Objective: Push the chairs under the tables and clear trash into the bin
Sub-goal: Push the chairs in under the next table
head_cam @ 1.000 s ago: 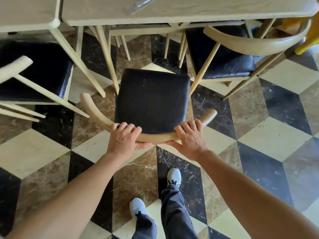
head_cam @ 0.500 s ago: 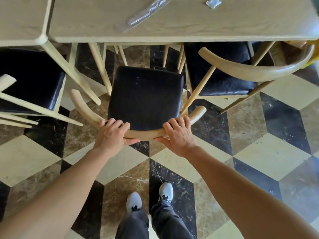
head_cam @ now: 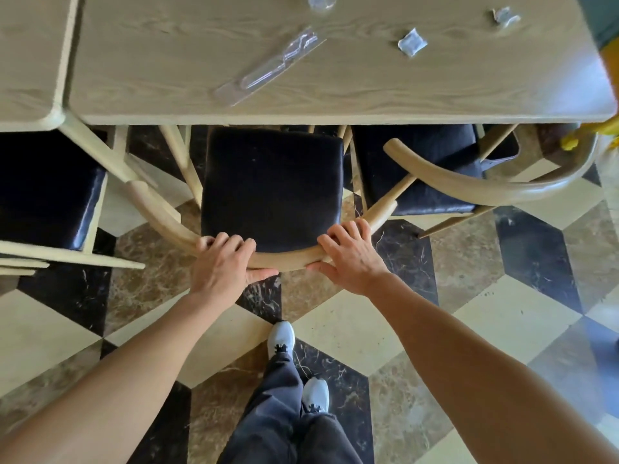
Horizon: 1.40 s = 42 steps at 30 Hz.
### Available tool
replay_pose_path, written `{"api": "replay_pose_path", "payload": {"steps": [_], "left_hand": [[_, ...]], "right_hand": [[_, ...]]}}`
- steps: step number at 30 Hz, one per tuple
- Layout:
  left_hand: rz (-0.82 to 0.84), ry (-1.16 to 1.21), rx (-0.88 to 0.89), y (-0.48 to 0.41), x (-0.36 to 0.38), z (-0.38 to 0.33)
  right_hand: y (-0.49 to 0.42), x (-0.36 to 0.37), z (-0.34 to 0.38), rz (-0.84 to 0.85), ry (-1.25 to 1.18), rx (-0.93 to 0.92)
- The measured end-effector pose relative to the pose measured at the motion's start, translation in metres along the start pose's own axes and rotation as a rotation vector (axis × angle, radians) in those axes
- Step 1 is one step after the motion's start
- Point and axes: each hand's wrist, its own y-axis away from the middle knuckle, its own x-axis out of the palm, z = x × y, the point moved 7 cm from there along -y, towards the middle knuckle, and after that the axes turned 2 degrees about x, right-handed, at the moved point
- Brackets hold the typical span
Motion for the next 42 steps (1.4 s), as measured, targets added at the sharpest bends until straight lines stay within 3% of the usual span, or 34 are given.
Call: {"api": "replay_pose_path", "payload": {"steps": [22,27,42], "left_hand": [[-0.058,-0.036,-0.038,-0.064,0.002,0.043],[0.004,-0.003,-0.035,-0.074,0.004,0.049],[0.068,0.004,-0.082,-0.083,-0.005,0.034]], "right_hand": [[-0.079,-0.023,-0.018,-0.081,0.004,-0.049],[-0.09,-0.025,-0.021,-0.018,0.037,-0.039],[-0.098,-0.029,-0.039,-0.04,0.013,-0.078]]}}
